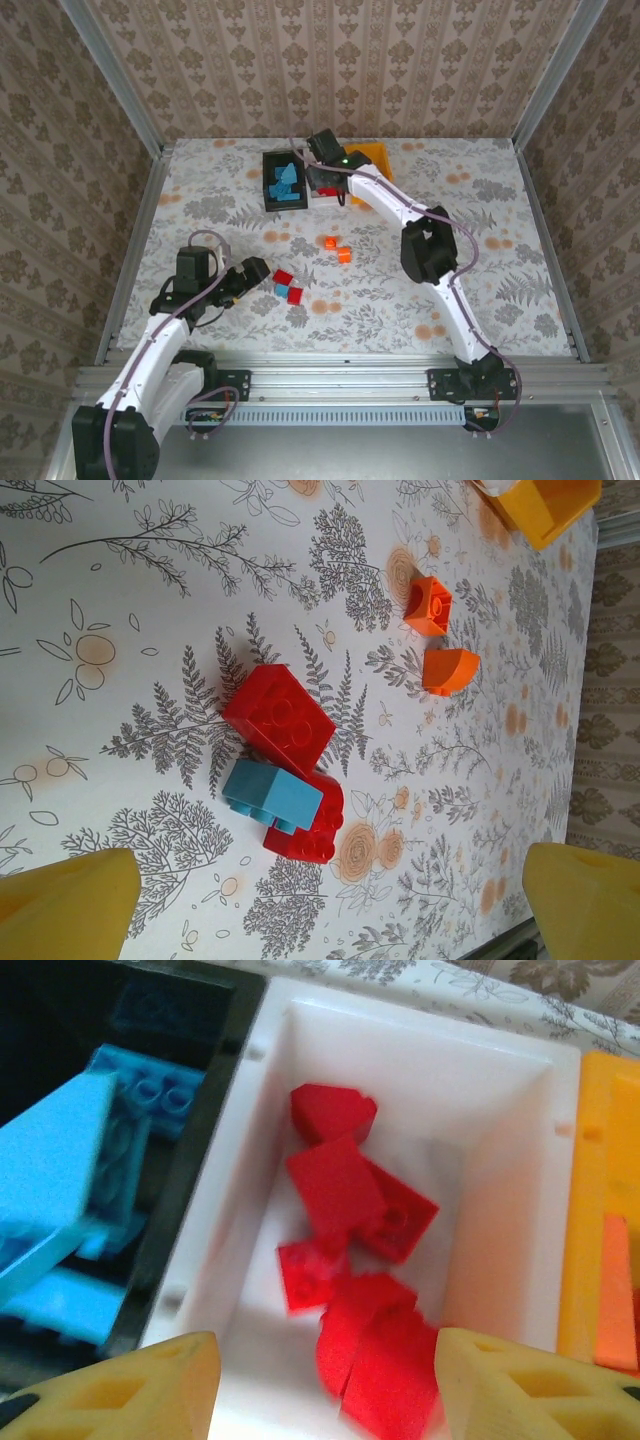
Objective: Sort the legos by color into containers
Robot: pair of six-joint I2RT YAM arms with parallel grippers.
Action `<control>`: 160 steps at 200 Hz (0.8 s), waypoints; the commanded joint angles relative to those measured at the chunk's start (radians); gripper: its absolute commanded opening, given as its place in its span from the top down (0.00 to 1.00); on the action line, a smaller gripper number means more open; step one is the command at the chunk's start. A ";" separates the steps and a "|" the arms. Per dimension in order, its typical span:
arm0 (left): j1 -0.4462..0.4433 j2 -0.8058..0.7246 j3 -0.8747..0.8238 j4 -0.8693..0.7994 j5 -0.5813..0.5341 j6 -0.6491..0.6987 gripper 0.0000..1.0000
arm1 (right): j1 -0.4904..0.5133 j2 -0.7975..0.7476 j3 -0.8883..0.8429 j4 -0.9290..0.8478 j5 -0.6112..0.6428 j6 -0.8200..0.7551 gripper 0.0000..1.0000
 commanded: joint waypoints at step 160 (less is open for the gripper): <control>0.203 -0.275 -0.080 -0.174 0.008 -0.083 0.00 | 0.426 -0.181 -0.555 0.172 -0.066 0.111 0.24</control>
